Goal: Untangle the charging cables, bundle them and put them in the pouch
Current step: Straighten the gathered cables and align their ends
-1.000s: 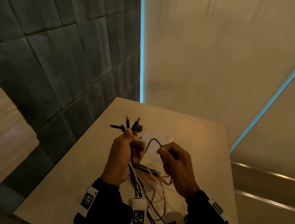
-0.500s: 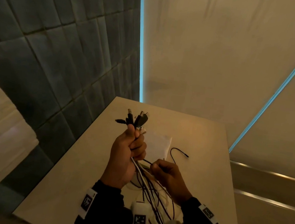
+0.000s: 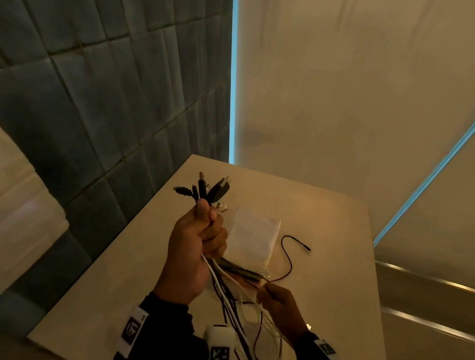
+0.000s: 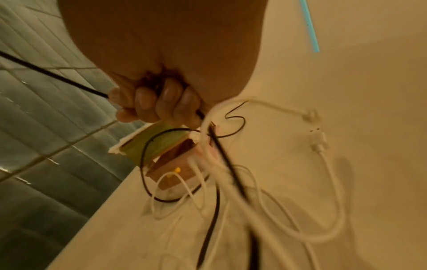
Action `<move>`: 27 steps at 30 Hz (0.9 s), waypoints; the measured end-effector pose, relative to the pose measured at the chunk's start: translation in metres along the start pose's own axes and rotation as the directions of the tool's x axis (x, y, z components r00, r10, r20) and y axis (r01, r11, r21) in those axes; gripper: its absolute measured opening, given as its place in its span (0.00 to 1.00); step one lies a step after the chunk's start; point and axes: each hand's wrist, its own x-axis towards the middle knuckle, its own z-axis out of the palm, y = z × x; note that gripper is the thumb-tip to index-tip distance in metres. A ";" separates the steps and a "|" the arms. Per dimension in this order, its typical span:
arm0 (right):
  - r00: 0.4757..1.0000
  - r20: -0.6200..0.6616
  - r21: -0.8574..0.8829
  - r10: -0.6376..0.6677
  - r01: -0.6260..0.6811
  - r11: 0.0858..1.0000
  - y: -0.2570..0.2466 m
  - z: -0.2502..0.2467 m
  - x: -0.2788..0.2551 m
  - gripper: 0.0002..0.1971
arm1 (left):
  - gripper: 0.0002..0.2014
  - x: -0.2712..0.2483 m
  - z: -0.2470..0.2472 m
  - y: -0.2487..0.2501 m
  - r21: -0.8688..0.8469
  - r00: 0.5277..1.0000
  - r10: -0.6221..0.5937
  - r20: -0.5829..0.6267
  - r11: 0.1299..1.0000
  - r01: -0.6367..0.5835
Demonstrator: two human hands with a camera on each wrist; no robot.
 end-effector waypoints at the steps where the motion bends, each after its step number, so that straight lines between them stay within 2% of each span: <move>1: 1.000 -0.018 -0.047 0.026 -0.027 0.999 0.008 0.000 0.000 0.20 | 0.14 0.000 -0.001 0.001 -0.010 1.000 0.000 -0.004 1.000 0.000; 4: 0.986 -0.121 -0.075 0.115 -0.124 0.989 0.010 -0.004 -0.002 0.19 | 0.14 0.000 -0.004 0.004 0.004 0.999 -0.009 -0.033 1.000 0.009; 6: 0.973 -0.192 0.055 0.131 -0.123 0.991 -0.016 -0.008 -0.003 0.14 | 0.16 0.002 -0.006 0.003 0.065 0.997 -0.008 -0.076 0.998 0.013; 8: 0.974 -0.202 0.239 0.104 -0.054 0.970 -0.053 -0.013 -0.002 0.10 | 0.18 0.004 -0.008 -0.001 0.129 0.993 -0.022 -0.115 0.991 0.037; 12: 0.991 -0.102 0.456 -0.081 0.119 0.882 -0.127 -0.016 -0.010 0.11 | 0.18 0.005 -0.006 -0.010 0.238 0.980 -0.070 -0.187 0.964 0.114; 16: 0.963 -0.029 0.550 -0.267 0.238 0.800 -0.168 -0.014 -0.020 0.10 | 0.17 0.005 -0.004 -0.016 0.355 0.966 -0.107 -0.235 0.916 0.188; 18: 0.953 0.034 0.576 -0.302 0.228 0.785 -0.175 -0.013 -0.024 0.08 | 0.19 0.003 0.001 -0.014 0.302 0.969 -0.137 -0.205 0.933 0.196; 22: 0.953 0.149 0.589 -0.262 0.128 0.798 -0.163 -0.012 -0.022 0.08 | 0.18 -0.003 0.013 -0.003 0.009 0.984 -0.157 -0.089 0.987 0.159; 27: 0.960 0.172 0.473 -0.219 0.115 0.874 -0.125 -0.008 -0.013 0.12 | 0.16 -0.003 0.015 -0.001 -0.030 0.996 -0.093 -0.006 0.995 0.093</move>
